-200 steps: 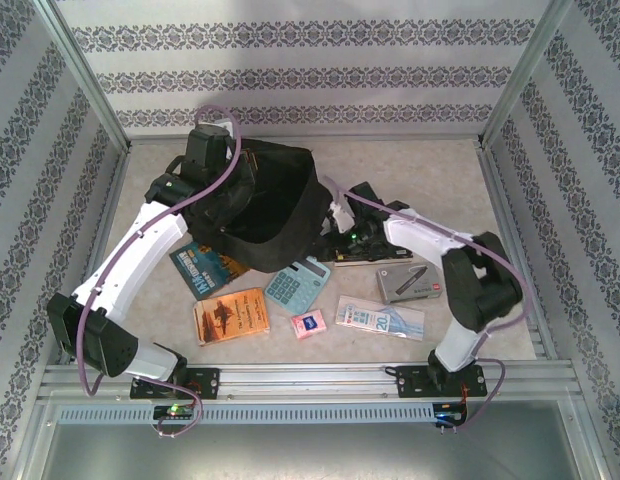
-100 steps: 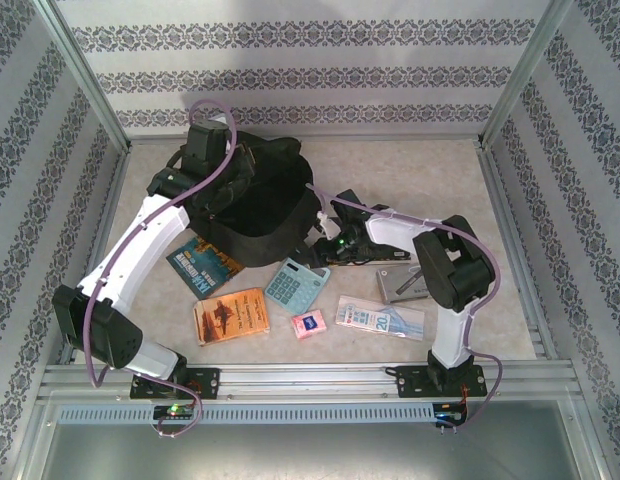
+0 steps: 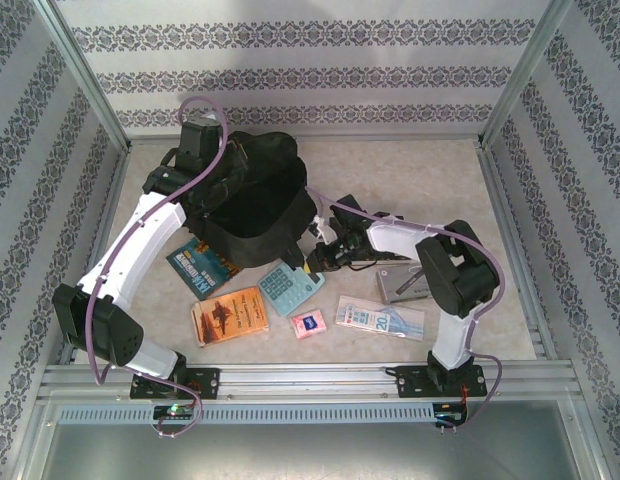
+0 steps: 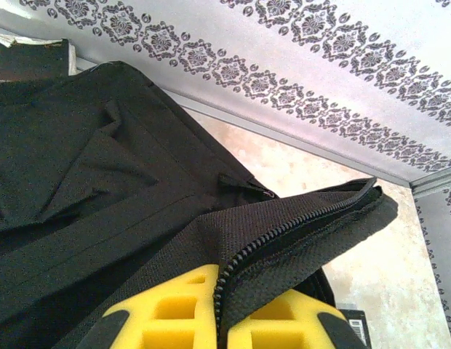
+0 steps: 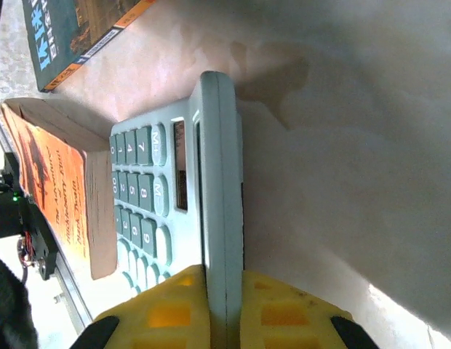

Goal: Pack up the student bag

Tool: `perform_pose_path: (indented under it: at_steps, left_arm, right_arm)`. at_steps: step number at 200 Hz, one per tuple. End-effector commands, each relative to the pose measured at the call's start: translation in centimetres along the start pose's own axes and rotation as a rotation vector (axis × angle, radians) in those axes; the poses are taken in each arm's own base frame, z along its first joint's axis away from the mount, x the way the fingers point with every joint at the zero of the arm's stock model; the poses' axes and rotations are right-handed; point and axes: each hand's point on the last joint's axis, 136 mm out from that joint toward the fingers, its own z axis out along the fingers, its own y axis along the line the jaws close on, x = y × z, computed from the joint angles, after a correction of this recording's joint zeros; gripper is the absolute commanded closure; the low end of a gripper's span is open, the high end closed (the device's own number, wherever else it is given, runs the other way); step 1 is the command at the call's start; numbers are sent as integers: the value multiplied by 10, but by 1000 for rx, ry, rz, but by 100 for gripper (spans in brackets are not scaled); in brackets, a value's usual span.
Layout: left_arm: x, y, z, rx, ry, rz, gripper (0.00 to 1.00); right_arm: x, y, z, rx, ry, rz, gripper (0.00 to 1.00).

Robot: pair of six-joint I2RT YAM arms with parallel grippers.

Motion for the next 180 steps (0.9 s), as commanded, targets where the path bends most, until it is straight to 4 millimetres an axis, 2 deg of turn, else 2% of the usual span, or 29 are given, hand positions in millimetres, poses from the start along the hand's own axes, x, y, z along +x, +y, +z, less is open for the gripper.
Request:
perform_pose_path:
  at_steps: [1,39,77,102,130,144,180]
  left_arm:
    - [-28,-13,-10,56,-91,-23,100]
    - [-29,-13,-15,60,-101,-21,100]
    - [-29,-17,-18,82,-98,-26,100]
    - [-21,-18,-17,102,-65,-41,100]
    - [-8,-24,-10,144,-13,-85,100]
    - [0,-28,-6,164,20,-107,100]
    - [17,-44,-6,229,72,-130,100]
  right_arm:
    - [-9,-16,-27,114,-101,33,100]
    - [-5,-22,-78,240,-266,114,100]
    - [19,-40,-132,430,-399,228,100]
    - [38,-50,-181,618,-495,292,100]
    - [51,-42,-236,766,-600,333,100]
    - [50,-31,-257,784,-653,338,100]
    - [29,20,-295,658,-790,311,100]
